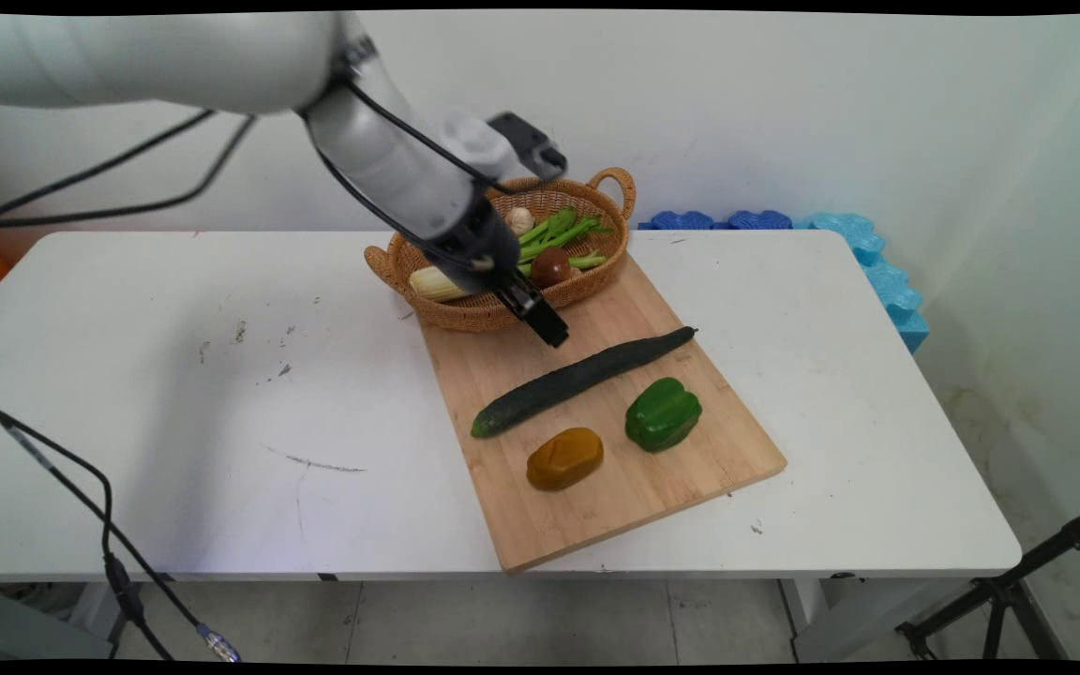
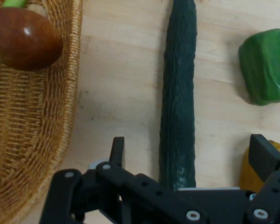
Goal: Pick up the cucumber from the cutting board
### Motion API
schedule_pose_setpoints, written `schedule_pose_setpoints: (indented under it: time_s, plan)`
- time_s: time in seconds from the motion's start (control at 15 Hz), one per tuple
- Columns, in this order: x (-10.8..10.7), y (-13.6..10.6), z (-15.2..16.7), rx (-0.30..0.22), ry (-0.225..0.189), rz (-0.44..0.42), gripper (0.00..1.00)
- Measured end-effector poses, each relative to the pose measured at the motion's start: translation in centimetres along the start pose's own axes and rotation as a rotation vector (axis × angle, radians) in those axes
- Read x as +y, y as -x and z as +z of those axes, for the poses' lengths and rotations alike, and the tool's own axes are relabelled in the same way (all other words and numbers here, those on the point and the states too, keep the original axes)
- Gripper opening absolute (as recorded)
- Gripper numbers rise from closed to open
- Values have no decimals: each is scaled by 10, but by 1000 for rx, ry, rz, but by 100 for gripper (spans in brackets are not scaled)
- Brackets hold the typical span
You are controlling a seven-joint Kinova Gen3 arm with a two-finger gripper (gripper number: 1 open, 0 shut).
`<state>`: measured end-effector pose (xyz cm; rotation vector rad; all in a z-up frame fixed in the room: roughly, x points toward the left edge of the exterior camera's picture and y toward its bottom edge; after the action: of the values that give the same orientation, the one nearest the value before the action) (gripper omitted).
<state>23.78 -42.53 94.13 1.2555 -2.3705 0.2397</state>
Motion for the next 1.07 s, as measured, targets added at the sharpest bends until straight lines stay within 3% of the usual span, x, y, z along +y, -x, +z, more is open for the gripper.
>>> schedule_pose_setpoints:
  time_s: [0.53,1.07]
  plan:
    - [6,-9,73,-67,-11,-26,100]
    - [9,-8,109,-102,-14,-23,100]
